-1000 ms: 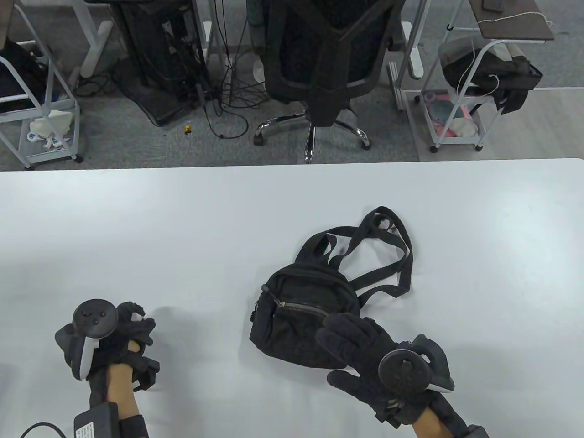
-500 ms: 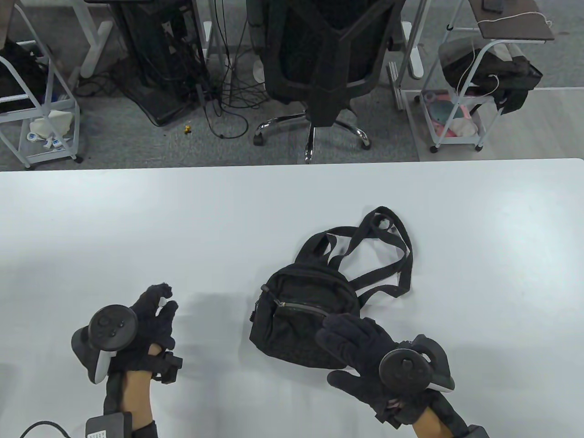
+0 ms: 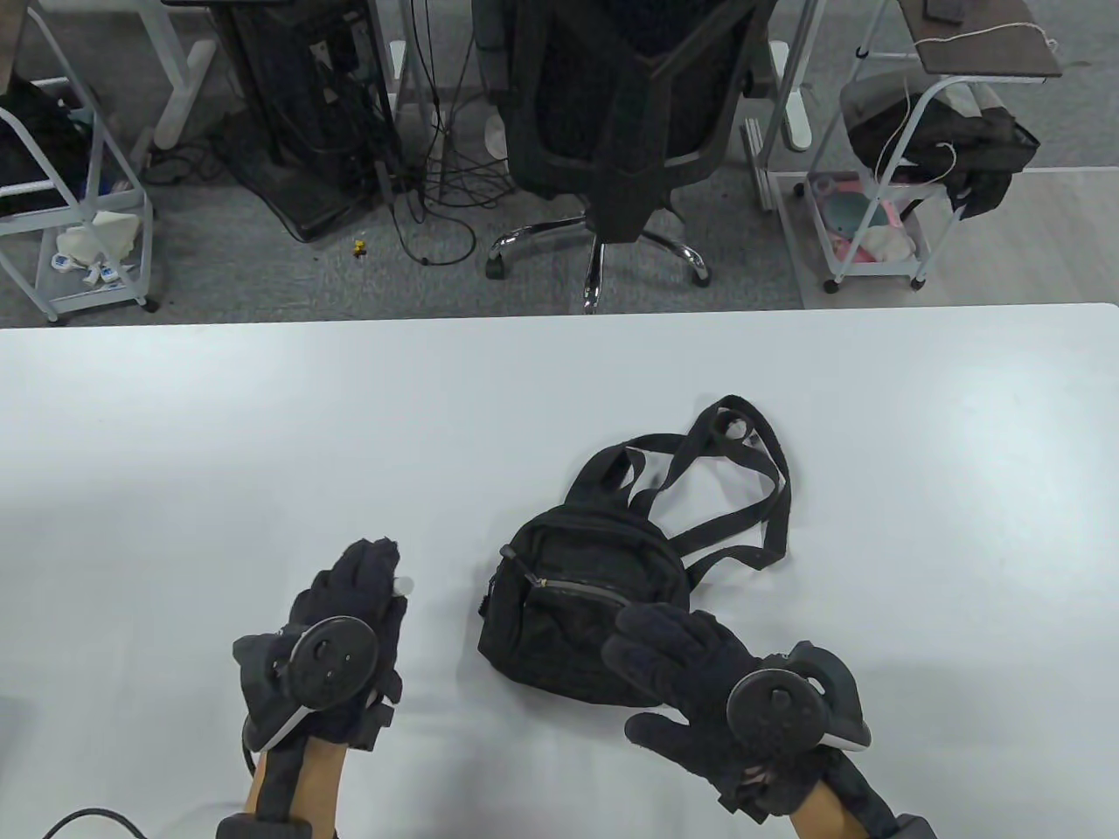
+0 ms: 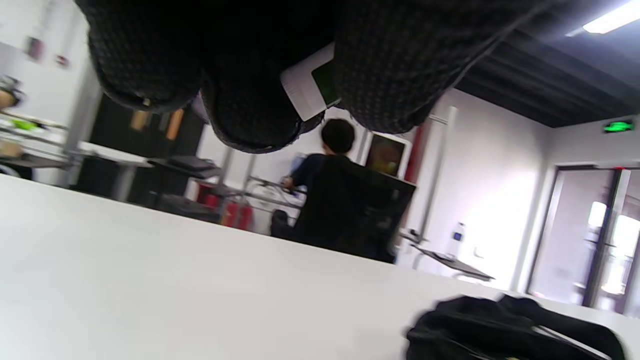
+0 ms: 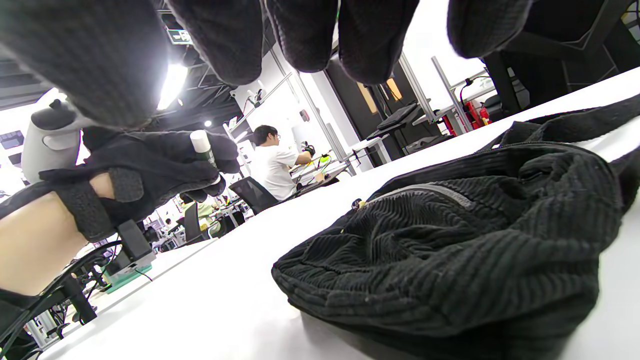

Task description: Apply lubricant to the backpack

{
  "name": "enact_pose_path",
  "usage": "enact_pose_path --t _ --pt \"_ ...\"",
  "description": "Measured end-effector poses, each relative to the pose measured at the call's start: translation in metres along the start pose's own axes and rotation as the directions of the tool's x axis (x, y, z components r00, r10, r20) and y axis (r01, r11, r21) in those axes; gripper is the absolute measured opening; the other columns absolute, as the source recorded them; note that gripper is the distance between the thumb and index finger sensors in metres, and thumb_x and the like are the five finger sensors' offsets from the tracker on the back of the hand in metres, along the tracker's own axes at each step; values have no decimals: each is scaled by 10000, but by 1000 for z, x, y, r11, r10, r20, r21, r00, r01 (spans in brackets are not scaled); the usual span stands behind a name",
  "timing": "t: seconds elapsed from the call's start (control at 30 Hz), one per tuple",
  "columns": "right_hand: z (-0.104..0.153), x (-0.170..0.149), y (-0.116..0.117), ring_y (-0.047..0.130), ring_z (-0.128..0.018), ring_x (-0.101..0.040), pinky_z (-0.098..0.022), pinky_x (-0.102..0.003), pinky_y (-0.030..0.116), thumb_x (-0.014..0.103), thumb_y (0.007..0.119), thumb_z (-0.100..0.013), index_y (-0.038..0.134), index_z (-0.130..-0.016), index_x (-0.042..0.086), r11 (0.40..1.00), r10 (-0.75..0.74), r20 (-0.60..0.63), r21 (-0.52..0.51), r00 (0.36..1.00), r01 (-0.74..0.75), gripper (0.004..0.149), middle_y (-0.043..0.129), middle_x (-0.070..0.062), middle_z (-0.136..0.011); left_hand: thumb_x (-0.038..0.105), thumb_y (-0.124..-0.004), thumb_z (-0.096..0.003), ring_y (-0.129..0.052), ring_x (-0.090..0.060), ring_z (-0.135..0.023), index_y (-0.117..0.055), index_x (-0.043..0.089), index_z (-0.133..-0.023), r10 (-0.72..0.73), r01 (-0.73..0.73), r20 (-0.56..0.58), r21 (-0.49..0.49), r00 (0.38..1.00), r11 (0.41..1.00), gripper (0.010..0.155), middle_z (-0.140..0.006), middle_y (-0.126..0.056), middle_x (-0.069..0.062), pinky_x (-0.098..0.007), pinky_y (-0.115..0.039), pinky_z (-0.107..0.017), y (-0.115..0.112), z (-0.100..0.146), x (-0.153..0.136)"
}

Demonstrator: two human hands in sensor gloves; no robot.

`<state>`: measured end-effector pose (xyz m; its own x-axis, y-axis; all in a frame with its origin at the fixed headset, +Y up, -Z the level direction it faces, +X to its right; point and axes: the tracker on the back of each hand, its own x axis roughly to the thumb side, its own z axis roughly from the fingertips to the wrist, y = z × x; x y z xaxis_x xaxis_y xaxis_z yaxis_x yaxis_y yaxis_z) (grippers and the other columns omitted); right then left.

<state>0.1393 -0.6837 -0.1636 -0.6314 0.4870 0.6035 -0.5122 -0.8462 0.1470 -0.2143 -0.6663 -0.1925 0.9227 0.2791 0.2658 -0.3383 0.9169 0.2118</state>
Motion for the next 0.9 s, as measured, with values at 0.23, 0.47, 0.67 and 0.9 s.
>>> enact_pose_path --t 0.23,0.47,0.67,0.9 --pt "0 0 0 678 -1099 -377 -713 -693 575 601 855 -441 632 -1049 388 1000 3 -5 -15 1000 -3 682 544 -27 -1163 295 -926 -429 -1071 -320 -552 -822 60 -947 70 -72 185 7 980 997 578 -865 -930 -197 -526 -942 -476 -5 5 37" --pt "2 4 0 807 -1014 -329 -690 -640 656 609 866 -429 649 -1037 378 983 15 -39 -180 999 -22 686 648 -10 -1111 361 -984 -389 -1123 -274 -469 -913 105 -862 123 -161 332 89 935 983 542 -776 -1008 -145 -494 -988 -441 -2 16 66" --pt "-1 13 6 901 -916 -287 -654 -586 722 631 872 -417 668 -1026 364 962 19 -61 -270 998 -35 695 710 -9 -1068 386 -1003 -372 -1119 -259 -472 -928 129 -842 115 -157 390 75 914 985 541 -763 -1011 -118 -485 -986 -448 -10 20 83" --pt "-6 21 16 1007 -747 -224 -595 -522 793 656 875 -402 703 -1003 341 948 49 -86 -310 995 -74 700 827 -5 -963 389 -1010 -364 -1121 -258 -473 -934 129 -831 123 -166 416 70 901 984 540 -752 -1015 -114 -491 -986 -458 -16 23 91"
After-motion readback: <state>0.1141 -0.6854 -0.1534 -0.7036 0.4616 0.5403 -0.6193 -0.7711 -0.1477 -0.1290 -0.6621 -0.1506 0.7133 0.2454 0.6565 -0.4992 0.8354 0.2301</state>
